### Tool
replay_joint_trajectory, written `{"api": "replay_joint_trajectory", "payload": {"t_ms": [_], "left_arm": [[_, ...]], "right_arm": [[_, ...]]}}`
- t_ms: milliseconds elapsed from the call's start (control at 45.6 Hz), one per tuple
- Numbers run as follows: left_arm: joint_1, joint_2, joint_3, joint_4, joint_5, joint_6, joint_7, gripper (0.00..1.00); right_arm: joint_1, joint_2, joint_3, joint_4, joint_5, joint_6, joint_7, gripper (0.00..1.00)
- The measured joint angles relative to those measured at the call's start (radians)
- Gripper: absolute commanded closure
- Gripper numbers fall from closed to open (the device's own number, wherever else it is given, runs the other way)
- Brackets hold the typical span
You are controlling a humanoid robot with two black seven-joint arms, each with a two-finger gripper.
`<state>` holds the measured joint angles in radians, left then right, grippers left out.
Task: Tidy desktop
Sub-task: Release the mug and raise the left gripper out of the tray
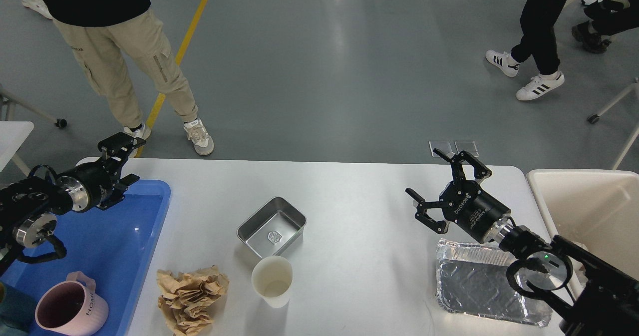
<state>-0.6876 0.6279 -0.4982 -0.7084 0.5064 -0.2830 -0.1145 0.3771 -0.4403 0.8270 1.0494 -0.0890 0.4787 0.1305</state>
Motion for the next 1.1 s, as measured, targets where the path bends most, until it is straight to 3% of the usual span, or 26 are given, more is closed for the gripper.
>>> {"api": "replay_joint_trajectory", "payload": {"t_ms": [351,526,877,1096], "left_arm": [[0.132,-0.046,-0.214,-0.042,-0.003,-0.032,-0.050,0.03],[0.217,-0.036,-0.282,-0.157,-0.003,-0.022,-0.052,0.03],[0.434,0.323,-0.346,-0.516,-0.009,-0.016,-0.032,0.03],[0.494,0.622,-0.344,-0.717,-0.040,-0.003,0.033,0.03]], "right_arm": [[0.014,-0.004,0.003,-0.004,0.000,-0.006,-0.005,0.00],[0.014,-0.010,0.003,-0.005,0.000,-0.008,-0.005,0.00],[0.010,-0.007,0.000,-0.008,0.000,-0.008,-0.005,0.00],[0.008,-0.003,0.000,-0.008,0.000,-0.008,-0.005,0.00]]}}
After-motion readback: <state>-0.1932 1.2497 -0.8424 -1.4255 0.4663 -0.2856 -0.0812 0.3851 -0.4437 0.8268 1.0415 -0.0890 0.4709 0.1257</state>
